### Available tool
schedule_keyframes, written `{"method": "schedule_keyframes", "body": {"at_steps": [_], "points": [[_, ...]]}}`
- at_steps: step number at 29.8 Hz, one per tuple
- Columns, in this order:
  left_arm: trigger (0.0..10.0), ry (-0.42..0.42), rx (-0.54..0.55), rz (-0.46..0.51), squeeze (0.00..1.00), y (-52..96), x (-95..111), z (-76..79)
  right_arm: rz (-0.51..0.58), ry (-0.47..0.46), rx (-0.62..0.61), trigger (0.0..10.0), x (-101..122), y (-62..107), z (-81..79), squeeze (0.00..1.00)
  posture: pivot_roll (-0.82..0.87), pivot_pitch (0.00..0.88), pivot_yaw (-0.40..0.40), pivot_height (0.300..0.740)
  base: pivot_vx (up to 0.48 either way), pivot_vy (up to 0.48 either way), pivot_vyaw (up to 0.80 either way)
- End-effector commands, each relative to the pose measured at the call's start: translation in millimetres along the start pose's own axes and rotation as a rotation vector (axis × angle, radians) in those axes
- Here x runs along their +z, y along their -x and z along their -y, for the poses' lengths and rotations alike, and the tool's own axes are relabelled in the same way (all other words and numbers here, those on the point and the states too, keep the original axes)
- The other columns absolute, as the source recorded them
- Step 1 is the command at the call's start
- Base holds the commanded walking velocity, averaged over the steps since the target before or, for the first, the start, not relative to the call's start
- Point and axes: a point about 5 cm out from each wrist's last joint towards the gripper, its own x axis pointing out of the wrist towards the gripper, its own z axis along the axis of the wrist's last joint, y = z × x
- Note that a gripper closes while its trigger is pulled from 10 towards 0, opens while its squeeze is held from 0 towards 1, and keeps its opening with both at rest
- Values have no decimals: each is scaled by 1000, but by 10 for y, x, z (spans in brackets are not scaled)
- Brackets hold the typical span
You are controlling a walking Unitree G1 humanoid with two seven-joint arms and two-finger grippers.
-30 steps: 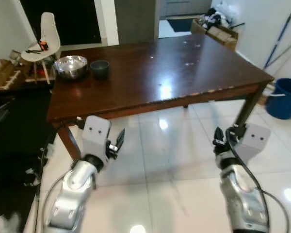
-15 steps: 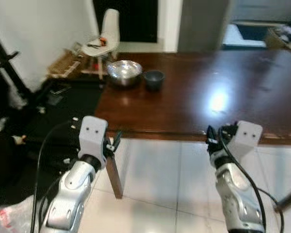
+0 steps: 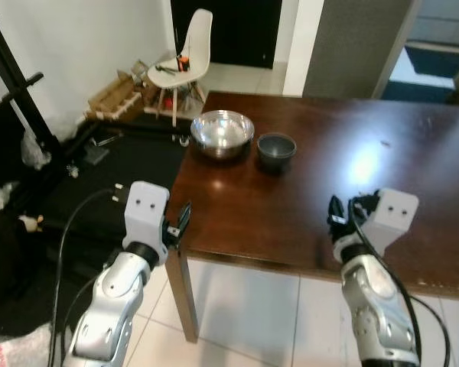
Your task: Setting the table
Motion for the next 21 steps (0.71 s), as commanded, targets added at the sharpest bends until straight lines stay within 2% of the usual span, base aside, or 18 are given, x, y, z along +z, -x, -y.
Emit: {"method": "schedule_keyframes", "body": {"at_steps": [1,8,14,16,21], "points": [[10000,-10,-4,-11,0,1,-22,7,3,7,-11,10000,-4,4,16,0,-7,0,107,740,480,0,0],[10000,-3,-5,-16,0,0,-27,12,10,20,36,10000,9,-4,-43,0,-4,0,104,740,446,0,0],[10000,13,-27,-17,0,22,-26,7,58,85,80,10000,87,-1,-91,0,-3,0,103,740,0,0,0],[10000,-10,-61,0,0,12,10,-3,90,153,86,10000,145,-21,-83,0,-4,0,102,740,0,0,0],[10000,-43,-104,41,0,-47,124,-13,105,196,78,10000,191,-68,-52,0,-5,0,105,740,0,0,0]]}}
